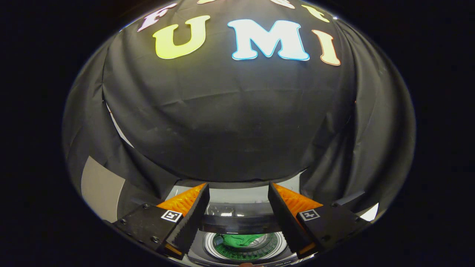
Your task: Put the clothes into the washing machine and then close the washing machine lid.
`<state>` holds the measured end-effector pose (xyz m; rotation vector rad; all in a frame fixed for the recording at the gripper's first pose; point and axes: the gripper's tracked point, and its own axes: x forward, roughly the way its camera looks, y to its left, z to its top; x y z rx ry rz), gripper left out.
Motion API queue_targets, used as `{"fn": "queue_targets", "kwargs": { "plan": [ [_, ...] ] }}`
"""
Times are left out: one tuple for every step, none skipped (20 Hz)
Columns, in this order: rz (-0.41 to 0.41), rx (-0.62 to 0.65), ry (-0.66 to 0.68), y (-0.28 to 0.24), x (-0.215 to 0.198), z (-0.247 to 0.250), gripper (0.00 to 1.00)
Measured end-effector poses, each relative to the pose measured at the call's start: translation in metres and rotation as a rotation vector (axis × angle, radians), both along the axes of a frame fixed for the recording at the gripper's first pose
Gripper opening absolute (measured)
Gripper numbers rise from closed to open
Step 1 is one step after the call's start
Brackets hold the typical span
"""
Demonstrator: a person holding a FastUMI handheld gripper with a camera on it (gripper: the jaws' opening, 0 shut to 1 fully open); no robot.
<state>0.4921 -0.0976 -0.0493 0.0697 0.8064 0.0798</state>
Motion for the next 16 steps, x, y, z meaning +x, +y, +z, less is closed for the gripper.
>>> {"fn": "queue_targets", "kwargs": {
  "plan": [
    [0.003,-0.005,0.010,0.000,-0.003,-0.004,0.98],
    [-0.001,-0.004,0.005,-0.001,-0.002,0.000,0.98],
    [-0.004,-0.003,0.013,0.000,-0.004,-0.003,0.98],
    [-0.003,-0.005,0.011,0.000,-0.004,-0.002,0.99],
    [-0.001,-0.009,0.012,0.000,-0.006,-0.003,0.99],
    [0.002,-0.013,0.012,0.000,-0.006,-0.003,0.99],
    [0.000,-0.014,0.011,0.000,-0.009,-0.003,0.99],
    [0.001,-0.015,0.009,0.000,-0.010,-0.002,0.98],
    [0.002,-0.016,0.001,0.000,-0.012,-0.002,0.99],
    [0.003,-0.017,-0.008,0.000,-0.014,-0.001,0.99],
    [0.002,-0.017,-0.022,0.000,-0.016,0.000,0.99],
    [0.002,-0.017,-0.036,0.000,-0.018,0.001,0.99],
    [0.000,-0.018,-0.044,0.000,-0.020,0.000,0.99],
    [-0.001,-0.021,-0.050,0.000,-0.022,0.001,0.99],
    [-0.002,-0.024,-0.051,0.000,-0.026,0.001,0.99],
    [-0.003,-0.024,-0.055,0.000,-0.028,0.001,0.99]
  ]
}}
